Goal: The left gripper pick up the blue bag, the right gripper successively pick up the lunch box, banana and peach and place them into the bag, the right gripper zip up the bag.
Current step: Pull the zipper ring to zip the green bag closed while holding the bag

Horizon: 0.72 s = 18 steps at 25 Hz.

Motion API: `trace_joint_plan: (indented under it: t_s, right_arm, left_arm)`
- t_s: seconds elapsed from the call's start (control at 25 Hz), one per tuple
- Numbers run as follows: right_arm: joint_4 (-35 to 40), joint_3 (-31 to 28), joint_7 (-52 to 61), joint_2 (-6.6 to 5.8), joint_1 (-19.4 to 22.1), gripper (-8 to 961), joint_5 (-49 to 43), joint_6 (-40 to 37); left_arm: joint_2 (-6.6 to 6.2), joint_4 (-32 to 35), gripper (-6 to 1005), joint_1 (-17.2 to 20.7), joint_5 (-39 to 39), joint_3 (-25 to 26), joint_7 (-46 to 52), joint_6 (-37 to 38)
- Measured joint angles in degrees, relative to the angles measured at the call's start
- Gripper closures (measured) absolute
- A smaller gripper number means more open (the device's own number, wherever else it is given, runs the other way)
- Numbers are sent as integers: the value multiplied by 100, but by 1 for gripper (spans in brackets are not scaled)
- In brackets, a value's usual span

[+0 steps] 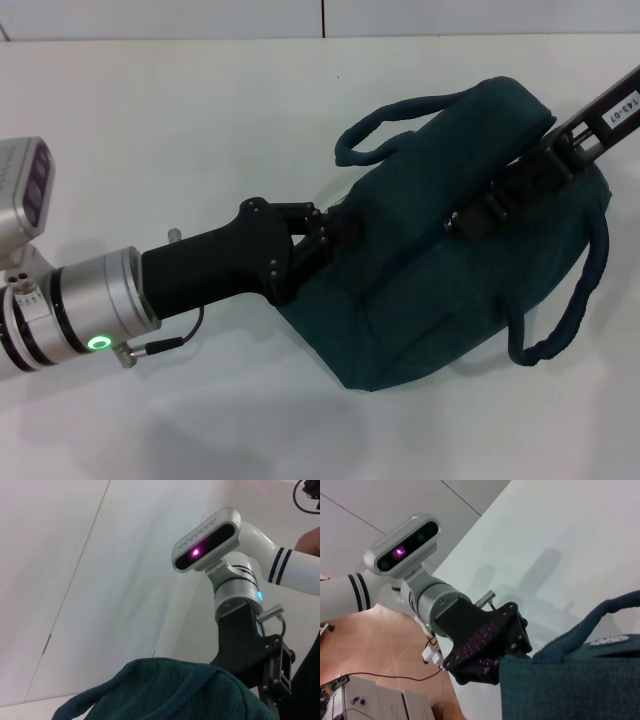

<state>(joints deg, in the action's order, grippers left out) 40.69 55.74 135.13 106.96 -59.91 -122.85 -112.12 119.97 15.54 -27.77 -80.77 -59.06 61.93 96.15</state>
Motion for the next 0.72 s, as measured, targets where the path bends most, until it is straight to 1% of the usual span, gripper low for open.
trace_joint_plan:
  t_s: [0.4,0.6,0.72]
  right_arm:
    - [-8,-89,11,-5,-3,633,7,16]
    - [-9,-90,12,-6,-4,685,-26,46]
    - [-9,-90,10,4,-4,771,-30,59]
  left_arm:
    - [0,17,945,0,0,0,-13,0]
    - [0,34,945,0,0,0,-14,0]
    - [0,40,945,0,0,0,-14,0]
